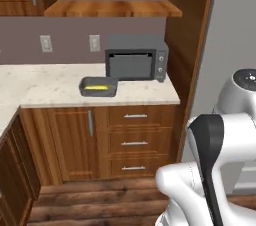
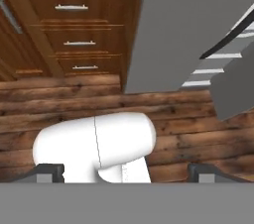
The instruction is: Take the lemon wedge and corn out of the freezer and place them in the tupperware container on the counter. Then put the tupperware containing the vegetables back in the freezer.
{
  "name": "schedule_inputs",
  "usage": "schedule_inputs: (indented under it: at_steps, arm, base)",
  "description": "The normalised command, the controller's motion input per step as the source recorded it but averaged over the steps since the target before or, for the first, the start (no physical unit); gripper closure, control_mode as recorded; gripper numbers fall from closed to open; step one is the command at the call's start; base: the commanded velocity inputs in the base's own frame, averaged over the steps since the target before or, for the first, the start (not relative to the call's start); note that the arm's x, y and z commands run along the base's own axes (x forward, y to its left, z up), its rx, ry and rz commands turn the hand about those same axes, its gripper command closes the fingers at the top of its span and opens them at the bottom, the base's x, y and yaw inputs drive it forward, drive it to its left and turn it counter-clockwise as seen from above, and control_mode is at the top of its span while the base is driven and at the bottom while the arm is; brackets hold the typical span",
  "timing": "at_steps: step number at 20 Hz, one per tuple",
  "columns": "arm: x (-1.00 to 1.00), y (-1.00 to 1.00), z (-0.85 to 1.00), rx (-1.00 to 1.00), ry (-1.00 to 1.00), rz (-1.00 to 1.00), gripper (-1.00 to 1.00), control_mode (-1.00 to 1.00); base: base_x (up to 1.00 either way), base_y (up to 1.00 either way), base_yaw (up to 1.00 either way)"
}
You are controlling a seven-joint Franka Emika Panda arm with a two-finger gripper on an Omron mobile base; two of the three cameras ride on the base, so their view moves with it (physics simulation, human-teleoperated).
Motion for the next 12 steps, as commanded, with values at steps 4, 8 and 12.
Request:
schedule_inputs:
  at_steps: [4,8,12]
  arm:
    - [0.0,0.0,0.0,0.0,0.0,0.0,-1.0,1.0]
    - [0.0,0.0,0.0,0.0,0.0,0.0,-1.0,1.0]
    - [0.0,0.0,0.0,0.0,0.0,0.0,-1.0,1.0]
  base:
    - [-0.06,-1.0,0.0]
    - [-0.01,-0.99,0.0]
    - [0.12,-0.86,0.0]
